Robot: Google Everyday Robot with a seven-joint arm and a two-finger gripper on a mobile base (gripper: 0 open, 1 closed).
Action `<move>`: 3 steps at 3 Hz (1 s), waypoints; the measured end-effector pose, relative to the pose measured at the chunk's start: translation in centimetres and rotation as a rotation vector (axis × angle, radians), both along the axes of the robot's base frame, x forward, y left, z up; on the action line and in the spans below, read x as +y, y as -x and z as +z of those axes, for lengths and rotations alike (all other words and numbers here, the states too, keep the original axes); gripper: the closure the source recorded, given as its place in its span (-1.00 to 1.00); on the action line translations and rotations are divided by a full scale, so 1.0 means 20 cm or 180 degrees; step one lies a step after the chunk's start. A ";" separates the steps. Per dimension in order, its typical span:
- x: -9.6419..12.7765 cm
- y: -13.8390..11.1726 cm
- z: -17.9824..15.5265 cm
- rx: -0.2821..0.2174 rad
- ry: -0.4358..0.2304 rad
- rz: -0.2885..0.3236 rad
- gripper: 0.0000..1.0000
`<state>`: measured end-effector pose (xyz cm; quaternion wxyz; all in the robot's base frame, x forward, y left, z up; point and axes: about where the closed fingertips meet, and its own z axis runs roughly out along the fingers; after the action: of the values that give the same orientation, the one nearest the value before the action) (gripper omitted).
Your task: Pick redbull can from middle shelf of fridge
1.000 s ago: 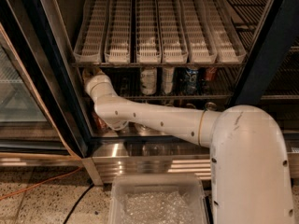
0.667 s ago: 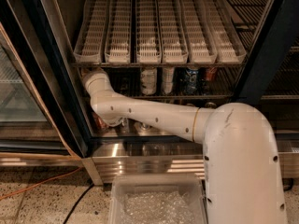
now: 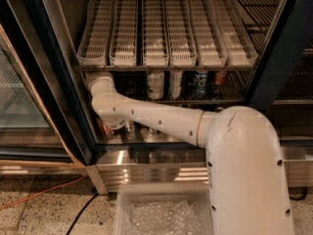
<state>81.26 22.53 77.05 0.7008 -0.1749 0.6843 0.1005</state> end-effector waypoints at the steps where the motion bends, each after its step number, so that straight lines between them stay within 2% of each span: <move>1: -0.04 -0.04 0.01 -0.0023 -0.0003 -0.0146 1.00; 2: -0.06 -0.10 0.02 -0.0056 -0.0009 -0.0278 1.00; 3: -0.07 -0.18 0.00 -0.0023 -0.0016 -0.0394 1.00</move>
Offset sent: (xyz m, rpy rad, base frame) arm 0.0348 -0.0154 0.0066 0.0057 -0.0306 -0.1376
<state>84.77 21.16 77.02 0.7086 -0.1309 0.6910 0.0580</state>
